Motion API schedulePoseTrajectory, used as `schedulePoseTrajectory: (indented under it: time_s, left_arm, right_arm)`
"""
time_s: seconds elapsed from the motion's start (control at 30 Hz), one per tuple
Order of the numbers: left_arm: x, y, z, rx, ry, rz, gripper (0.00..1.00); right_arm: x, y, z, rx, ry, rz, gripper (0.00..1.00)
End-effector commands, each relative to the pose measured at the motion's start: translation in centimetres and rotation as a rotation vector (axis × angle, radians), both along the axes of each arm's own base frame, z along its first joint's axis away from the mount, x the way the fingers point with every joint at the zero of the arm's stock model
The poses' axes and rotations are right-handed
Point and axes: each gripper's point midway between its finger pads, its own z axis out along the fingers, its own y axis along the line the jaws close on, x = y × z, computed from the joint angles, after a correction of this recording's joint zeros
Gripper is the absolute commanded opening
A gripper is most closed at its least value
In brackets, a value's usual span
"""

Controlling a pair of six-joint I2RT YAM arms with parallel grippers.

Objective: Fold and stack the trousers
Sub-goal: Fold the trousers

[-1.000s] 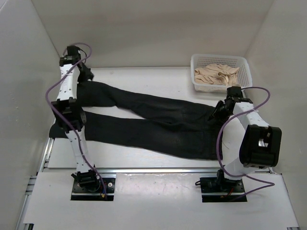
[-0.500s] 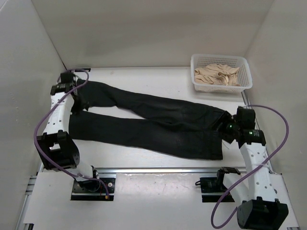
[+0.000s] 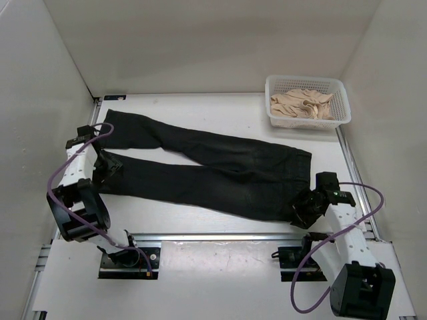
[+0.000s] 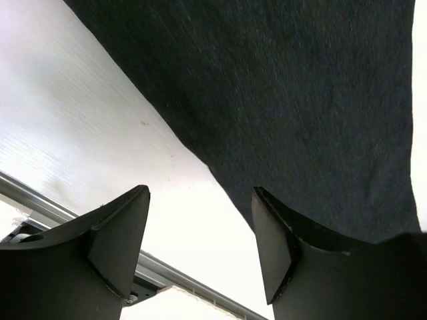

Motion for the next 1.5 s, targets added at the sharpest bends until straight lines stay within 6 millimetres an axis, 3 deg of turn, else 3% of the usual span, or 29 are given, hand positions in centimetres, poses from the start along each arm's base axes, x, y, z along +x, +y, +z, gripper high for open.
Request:
schedulePoseTrajectory:
  time_s: [0.0,0.1,0.2,0.33,0.37,0.4,0.5,0.57,0.6,0.73,0.87,0.93,1.03,1.33,1.47]
  left_arm:
    - [1.8,0.5,0.8,0.005,-0.057,0.012,0.73]
    - [2.0,0.6,0.8,0.005,-0.057,0.011,0.73]
    - [2.4,1.5,2.4,0.018,-0.085,0.022,0.73]
    - [2.3,2.9,5.1,0.047,-0.143,0.068,0.73]
    - [2.6,2.9,5.9,0.052,-0.182,0.065,0.73]
    - [2.9,3.0,7.6,0.072,-0.243,0.074,0.73]
    - [3.6,3.3,9.0,0.093,-0.289,0.064,0.73]
    - [3.4,3.2,8.3,0.08,-0.246,0.054,0.73]
    - [3.4,3.3,7.9,0.076,-0.235,0.054,0.73]
    - [2.3,3.1,6.3,0.071,-0.184,0.059,0.7]
    - [1.6,2.9,4.7,0.058,-0.128,0.061,0.69]
    - [-0.4,2.9,2.5,0.061,-0.027,0.083,0.69]
    - [-1.5,2.9,0.2,0.032,0.046,0.11,0.69]
    - [-1.0,1.4,-5.0,-0.137,0.123,0.159,0.69]
    - [-0.6,1.9,-4.9,-0.113,0.118,0.219,0.61]
  right_arm:
    - [1.5,0.3,-0.6,0.028,-0.021,-0.045,0.65]
    - [2.3,-0.1,-1.3,0.01,-0.048,-0.093,0.61]
    - [2.9,-1.4,-2.1,-0.055,-0.078,-0.139,0.52]
    - [2.8,-1.9,-3.1,-0.086,-0.046,-0.148,0.28]
    - [2.8,-2.1,-3.2,-0.099,-0.046,-0.152,0.08]
    - [2.9,-2.3,-3.0,-0.111,-0.059,-0.157,0.01]
    - [3.2,-3.6,-1.3,-0.175,-0.099,-0.183,0.01]
    - [3.1,-4.5,0.5,-0.232,-0.134,-0.174,0.01]
    - [4.0,-5.0,2.6,-0.257,-0.186,-0.18,0.01]
    - [4.5,-7.4,6.1,-0.386,-0.234,-0.205,0.01]
    - [4.4,-7.5,5.7,-0.393,-0.19,-0.199,0.01]
    - [4.4,-7.5,5.4,-0.393,-0.177,-0.196,0.01]
    - [4.4,-7.5,5.3,-0.393,-0.167,-0.194,0.01]
    - [5.1,-6.3,6.2,-0.334,-0.221,-0.159,0.01]
    - [5.1,-6.3,6.3,-0.334,-0.23,-0.16,0.01]
